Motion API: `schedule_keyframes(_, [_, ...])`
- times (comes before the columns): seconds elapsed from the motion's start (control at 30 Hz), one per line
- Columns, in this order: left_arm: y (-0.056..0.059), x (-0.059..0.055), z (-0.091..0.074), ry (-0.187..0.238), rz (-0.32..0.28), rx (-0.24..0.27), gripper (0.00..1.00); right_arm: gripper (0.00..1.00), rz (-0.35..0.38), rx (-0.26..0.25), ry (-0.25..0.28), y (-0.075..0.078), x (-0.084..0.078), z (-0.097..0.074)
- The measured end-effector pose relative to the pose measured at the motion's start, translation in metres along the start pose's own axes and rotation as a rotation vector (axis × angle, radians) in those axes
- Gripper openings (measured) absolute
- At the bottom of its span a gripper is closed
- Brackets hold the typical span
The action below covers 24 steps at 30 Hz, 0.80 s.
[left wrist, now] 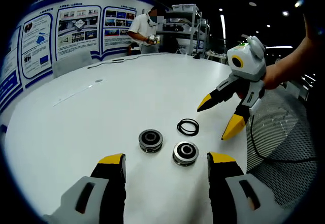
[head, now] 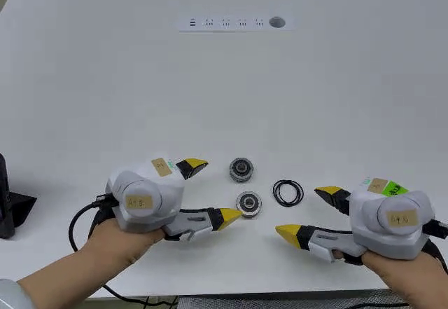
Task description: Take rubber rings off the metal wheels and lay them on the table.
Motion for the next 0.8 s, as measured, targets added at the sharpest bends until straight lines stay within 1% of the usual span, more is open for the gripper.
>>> schedule_keyframes(0.03, [0.002,0.000,-0.002,0.003,-0.001,-0.009,0.68,0.67,-0.014,0.001,0.013,0.000,0.000,-0.001])
schedule_keyframes(0.1, [0.003,-0.001,-0.006,0.009,0.000,-0.017,0.70,0.71,-0.022,0.003,0.021,-0.001,-0.001,-0.004])
schedule_keyframes(0.13, [0.003,-0.001,-0.009,0.014,-0.010,-0.018,0.71,0.73,-0.030,0.007,0.032,-0.001,-0.001,-0.005])
schedule_keyframes(0.2, [0.004,-0.001,-0.013,0.035,-0.048,-0.018,0.73,0.75,-0.029,0.012,0.047,-0.001,-0.002,-0.007])
schedule_keyframes(0.33, [0.003,-0.005,-0.022,0.054,-0.068,-0.018,0.78,0.77,-0.038,0.032,0.079,0.001,-0.006,-0.011])
schedule_keyframes(0.37, [0.003,-0.005,-0.023,0.057,-0.072,-0.018,0.80,0.78,-0.044,0.036,0.083,0.002,-0.007,-0.011])
schedule_keyframes(0.43, [0.003,-0.005,-0.026,0.069,-0.076,-0.014,0.83,0.82,-0.068,0.040,0.112,0.004,-0.006,-0.013])
schedule_keyframes(0.5, [0.004,-0.005,-0.027,0.064,-0.081,-0.013,0.86,0.87,-0.064,0.050,0.109,0.006,-0.009,-0.015])
schedule_keyframes(0.6, [0.006,-0.006,-0.029,0.066,-0.091,-0.013,0.88,0.90,-0.074,0.067,0.097,0.008,-0.012,-0.018])
schedule_keyframes(0.63, [0.008,-0.007,-0.030,0.067,-0.090,-0.016,0.89,0.91,-0.089,0.074,0.091,0.008,-0.013,-0.019])
schedule_keyframes(0.67, [0.009,-0.007,-0.030,0.067,-0.087,-0.020,0.91,0.91,-0.104,0.079,0.095,0.008,-0.013,-0.021])
schedule_keyframes(0.7, [0.012,-0.008,-0.031,0.068,-0.079,-0.029,0.92,0.93,-0.119,0.091,0.110,0.006,-0.012,-0.022])
schedule_keyframes(0.8, [0.015,-0.013,-0.033,0.066,-0.057,-0.037,0.95,0.96,-0.150,0.115,0.115,0.003,-0.014,-0.024])
Point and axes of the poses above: the centre of the closed fingertips' face, and the gripper's own axes: z roughly forward along the fingers, y roughly to its right, x roughly out of its top, the point moved 6 cm from there along -z, roughly backward along the fingers, and after that the axes turned 3 degrees about x, right-handed, at the moved point
